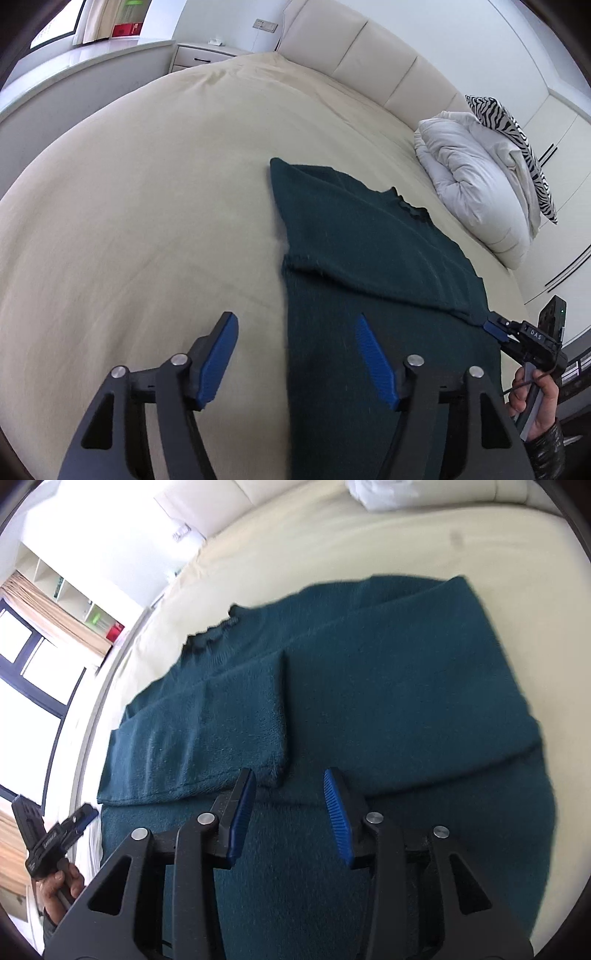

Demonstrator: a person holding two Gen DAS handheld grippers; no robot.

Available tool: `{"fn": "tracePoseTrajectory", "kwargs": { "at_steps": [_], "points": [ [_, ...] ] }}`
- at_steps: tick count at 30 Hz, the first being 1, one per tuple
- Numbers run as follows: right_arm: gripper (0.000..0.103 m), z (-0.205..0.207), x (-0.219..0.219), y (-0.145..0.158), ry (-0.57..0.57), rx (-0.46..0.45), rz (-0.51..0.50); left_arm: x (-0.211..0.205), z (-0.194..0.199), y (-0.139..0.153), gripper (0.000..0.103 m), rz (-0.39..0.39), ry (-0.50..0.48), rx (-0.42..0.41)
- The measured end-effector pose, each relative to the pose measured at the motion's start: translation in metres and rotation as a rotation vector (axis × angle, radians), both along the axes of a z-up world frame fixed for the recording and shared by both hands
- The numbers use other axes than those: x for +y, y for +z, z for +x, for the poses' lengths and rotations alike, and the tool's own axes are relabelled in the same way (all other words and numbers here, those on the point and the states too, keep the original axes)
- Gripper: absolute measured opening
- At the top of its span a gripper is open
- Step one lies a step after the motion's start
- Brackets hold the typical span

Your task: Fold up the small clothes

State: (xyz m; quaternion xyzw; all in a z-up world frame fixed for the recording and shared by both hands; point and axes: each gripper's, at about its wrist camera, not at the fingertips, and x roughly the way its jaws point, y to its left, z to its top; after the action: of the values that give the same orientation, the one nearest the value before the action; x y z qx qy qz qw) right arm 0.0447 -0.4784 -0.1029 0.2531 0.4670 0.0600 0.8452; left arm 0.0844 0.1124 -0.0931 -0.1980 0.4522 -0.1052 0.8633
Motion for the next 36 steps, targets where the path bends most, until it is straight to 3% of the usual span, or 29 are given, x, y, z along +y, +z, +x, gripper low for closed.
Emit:
{"fn": "tracePoseTrajectory", "kwargs": {
  "at_steps": [6, 11, 18, 22, 25, 32, 34, 36],
  "points": [
    [0.040, -0.091, 0.002, 0.047, 0.028, -0.166, -0.038, 0.011, -0.075, 0.000, 0.074, -0.115, -0.031, 0.029],
    [0.040, -0.166, -0.013, 0.055, 0.017, -0.145, -0.019, 0.005, -0.117, -0.005, 0.073, -0.174, -0.092, 0.097],
    [0.040, -0.258, -0.056, 0.037, -0.034, -0.067, 0.062, 0.007, -0.158, -0.015, 0.072, -0.224, -0.152, 0.186],
    [0.040, -0.281, -0.073, 0.020, -0.068, 0.001, 0.113, 0.014, -0.174, -0.025, 0.072, -0.296, -0.168, 0.224],
    [0.040, -0.291, -0.081, 0.015, -0.077, 0.017, 0.134, 0.019, -0.177, -0.028, 0.066, -0.329, -0.170, 0.244],
    [0.040, -0.308, -0.098, 0.014, -0.105, 0.032, 0.154, 0.015, -0.176, -0.030, 0.044, -0.316, -0.180, 0.269],
    [0.050, -0.311, -0.104, 0.013, -0.120, 0.050, 0.155, 0.015, -0.176, -0.031, 0.041, -0.315, -0.183, 0.275],
    [0.052, -0.310, -0.105, 0.011, -0.117, 0.065, 0.158, 0.015, -0.176, -0.032, 0.039, -0.312, -0.184, 0.278]
  ]
}}
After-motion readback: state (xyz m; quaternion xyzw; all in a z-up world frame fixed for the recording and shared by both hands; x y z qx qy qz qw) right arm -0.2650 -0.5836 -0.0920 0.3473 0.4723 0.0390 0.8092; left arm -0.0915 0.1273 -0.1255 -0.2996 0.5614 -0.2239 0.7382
